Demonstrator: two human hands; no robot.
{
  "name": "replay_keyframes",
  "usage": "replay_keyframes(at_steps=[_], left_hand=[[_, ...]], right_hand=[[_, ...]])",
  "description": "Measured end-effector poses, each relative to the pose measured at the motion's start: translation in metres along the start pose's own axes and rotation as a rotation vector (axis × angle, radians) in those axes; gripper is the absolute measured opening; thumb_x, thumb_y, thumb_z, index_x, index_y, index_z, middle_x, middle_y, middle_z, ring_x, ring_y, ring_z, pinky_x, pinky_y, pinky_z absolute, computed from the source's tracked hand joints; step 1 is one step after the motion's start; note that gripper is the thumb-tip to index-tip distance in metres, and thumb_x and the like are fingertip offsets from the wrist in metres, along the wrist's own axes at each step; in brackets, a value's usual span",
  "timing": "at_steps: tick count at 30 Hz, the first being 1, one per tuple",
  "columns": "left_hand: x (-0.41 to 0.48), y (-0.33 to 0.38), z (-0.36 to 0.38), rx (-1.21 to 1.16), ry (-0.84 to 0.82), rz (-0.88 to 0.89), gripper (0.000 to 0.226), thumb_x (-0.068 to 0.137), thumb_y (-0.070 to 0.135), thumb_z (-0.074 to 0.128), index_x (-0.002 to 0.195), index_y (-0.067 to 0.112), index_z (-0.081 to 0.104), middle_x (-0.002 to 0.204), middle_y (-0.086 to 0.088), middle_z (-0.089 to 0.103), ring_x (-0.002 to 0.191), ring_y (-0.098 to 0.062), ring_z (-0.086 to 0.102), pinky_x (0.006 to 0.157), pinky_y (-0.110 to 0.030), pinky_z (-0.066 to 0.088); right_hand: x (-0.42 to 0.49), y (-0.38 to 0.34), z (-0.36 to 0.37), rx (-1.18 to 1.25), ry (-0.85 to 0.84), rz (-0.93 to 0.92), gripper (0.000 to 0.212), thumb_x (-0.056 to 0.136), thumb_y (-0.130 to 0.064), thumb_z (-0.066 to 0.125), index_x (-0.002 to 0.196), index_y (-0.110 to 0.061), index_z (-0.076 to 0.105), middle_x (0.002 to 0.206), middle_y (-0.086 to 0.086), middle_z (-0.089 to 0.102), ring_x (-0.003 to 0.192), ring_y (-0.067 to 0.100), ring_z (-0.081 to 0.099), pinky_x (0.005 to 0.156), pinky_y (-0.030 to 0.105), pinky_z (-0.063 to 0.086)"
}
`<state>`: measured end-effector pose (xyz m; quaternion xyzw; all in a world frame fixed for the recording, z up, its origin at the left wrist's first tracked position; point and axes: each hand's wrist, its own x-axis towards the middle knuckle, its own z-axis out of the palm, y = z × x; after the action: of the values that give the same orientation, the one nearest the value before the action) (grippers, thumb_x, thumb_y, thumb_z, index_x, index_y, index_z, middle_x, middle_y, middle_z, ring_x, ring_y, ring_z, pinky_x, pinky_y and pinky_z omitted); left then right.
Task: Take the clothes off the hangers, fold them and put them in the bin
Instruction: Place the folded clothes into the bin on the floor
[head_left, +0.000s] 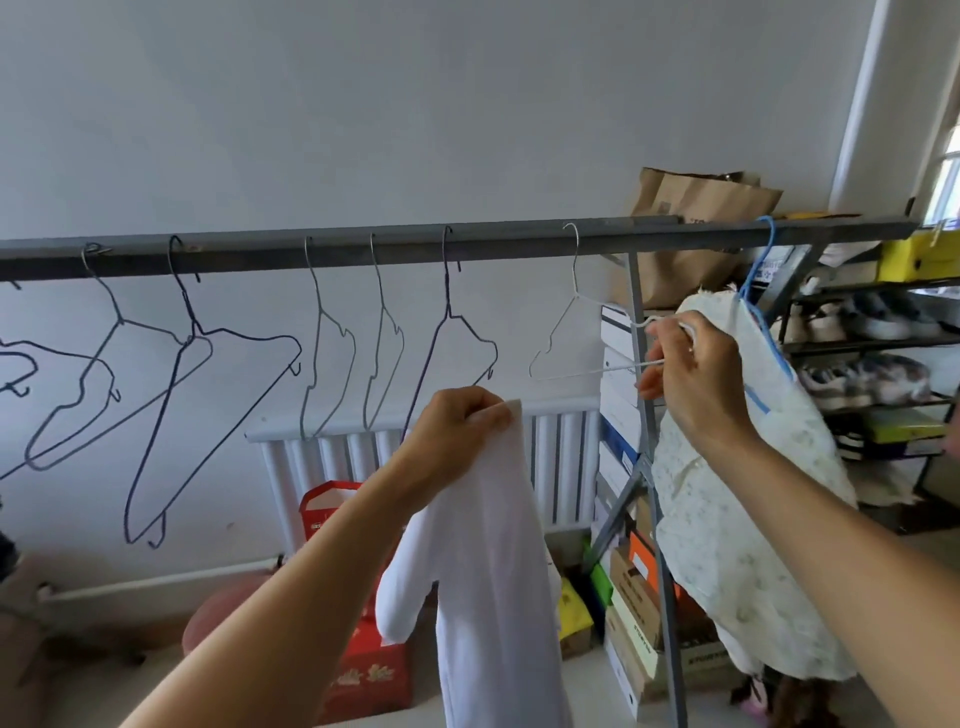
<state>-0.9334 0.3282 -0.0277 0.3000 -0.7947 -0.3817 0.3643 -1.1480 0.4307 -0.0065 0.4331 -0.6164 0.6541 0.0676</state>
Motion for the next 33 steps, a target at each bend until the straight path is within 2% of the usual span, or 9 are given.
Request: replay_keyframes(at_steps=[3, 6, 8, 12, 15, 18, 22, 26, 33], left_hand=[[-0.008, 0.005, -0.007, -0.025, -0.02, 0.015, 0.017, 0.09, 0.017, 0.064, 0.074, 0.019, 0.069, 0.059, 0.013, 0.06, 0.053, 0.0, 0.052, 0.05, -0.013, 0.041], [-0.016, 0.008, -0.013, -0.037, -0.051, 0.024, 0.011, 0.089, 0.018, 0.067, 0.079, 0.017, 0.073, 0.066, 0.009, 0.065, 0.06, -0.004, 0.058, 0.055, -0.017, 0.047], [-0.022, 0.009, -0.016, -0.03, -0.066, 0.031, 0.009, 0.088, 0.016, 0.068, 0.082, 0.014, 0.074, 0.068, 0.007, 0.066, 0.06, -0.002, 0.059, 0.056, -0.015, 0.048], [-0.035, 0.008, -0.024, 0.037, -0.129, 0.057, 0.007, 0.087, 0.02, 0.07, 0.082, 0.023, 0.075, 0.073, 0.006, 0.068, 0.065, -0.001, 0.06, 0.06, -0.014, 0.048], [-0.048, 0.004, -0.032, 0.122, -0.184, 0.068, 0.011, 0.086, 0.026, 0.071, 0.077, 0.033, 0.072, 0.067, 0.011, 0.061, 0.062, -0.002, 0.055, 0.06, -0.017, 0.045], [-0.062, -0.003, -0.044, 0.164, -0.187, 0.058, 0.011, 0.085, 0.025, 0.071, 0.076, 0.031, 0.072, 0.063, 0.011, 0.053, 0.058, -0.005, 0.047, 0.059, -0.022, 0.04], [-0.083, -0.022, -0.069, 0.22, -0.151, 0.034, 0.011, 0.084, 0.026, 0.072, 0.075, 0.032, 0.072, 0.065, 0.011, 0.054, 0.061, -0.005, 0.048, 0.061, -0.025, 0.041], [-0.106, -0.041, -0.102, 0.239, -0.097, -0.014, 0.005, 0.079, 0.035, 0.072, 0.074, 0.032, 0.073, 0.064, 0.01, 0.057, 0.063, -0.007, 0.052, 0.064, -0.029, 0.045], [-0.15, -0.064, -0.186, 0.221, 0.053, -0.141, 0.011, 0.088, 0.02, 0.07, 0.078, 0.024, 0.074, 0.068, 0.004, 0.065, 0.062, -0.007, 0.058, 0.062, -0.024, 0.049]], right_hand=[[-0.023, 0.015, 0.01, 0.018, -0.041, 0.063, 0.026, 0.102, -0.032, 0.043, 0.112, -0.012, 0.057, 0.098, 0.011, 0.063, 0.076, 0.019, 0.066, 0.054, 0.022, 0.056], [-0.06, 0.032, 0.022, 0.042, -0.084, 0.2, 0.055, 0.092, -0.052, 0.05, 0.134, -0.018, 0.046, 0.114, 0.002, 0.06, 0.098, 0.015, 0.063, 0.079, 0.039, 0.06], [-0.087, 0.038, 0.032, 0.053, -0.23, 0.226, 0.056, 0.088, -0.058, 0.051, 0.133, -0.025, 0.048, 0.12, -0.005, 0.06, 0.107, 0.01, 0.06, 0.095, 0.044, 0.052], [-0.125, 0.022, 0.05, 0.091, -0.66, 0.185, 0.048, 0.084, -0.063, 0.056, 0.123, -0.035, 0.058, 0.118, -0.023, 0.062, 0.108, -0.012, 0.055, 0.1, 0.029, 0.044], [-0.135, 0.005, 0.059, 0.234, -0.817, 0.193, 0.015, 0.092, -0.027, 0.063, 0.104, -0.02, 0.069, 0.099, -0.003, 0.073, 0.098, 0.012, 0.067, 0.092, 0.036, 0.051], [-0.146, -0.007, 0.065, 0.244, -0.848, 0.181, 0.016, 0.091, -0.008, 0.063, 0.077, -0.015, 0.069, 0.066, -0.006, 0.066, 0.062, 0.008, 0.062, 0.064, 0.02, 0.051], [-0.169, -0.014, 0.084, 0.069, -0.888, 0.142, 0.03, 0.088, -0.014, 0.068, 0.064, -0.024, 0.053, 0.054, -0.013, 0.052, 0.05, 0.001, 0.043, 0.053, 0.013, 0.038], [-0.194, -0.017, 0.11, -0.196, -0.859, 0.073, 0.026, 0.086, -0.014, 0.06, 0.069, -0.023, 0.043, 0.06, -0.008, 0.045, 0.055, 0.007, 0.043, 0.056, 0.015, 0.033], [-0.21, -0.012, 0.142, -0.401, -0.923, 0.033, 0.021, 0.085, -0.021, 0.057, 0.069, -0.031, 0.047, 0.065, -0.008, 0.054, 0.063, 0.009, 0.052, 0.059, 0.024, 0.038]])
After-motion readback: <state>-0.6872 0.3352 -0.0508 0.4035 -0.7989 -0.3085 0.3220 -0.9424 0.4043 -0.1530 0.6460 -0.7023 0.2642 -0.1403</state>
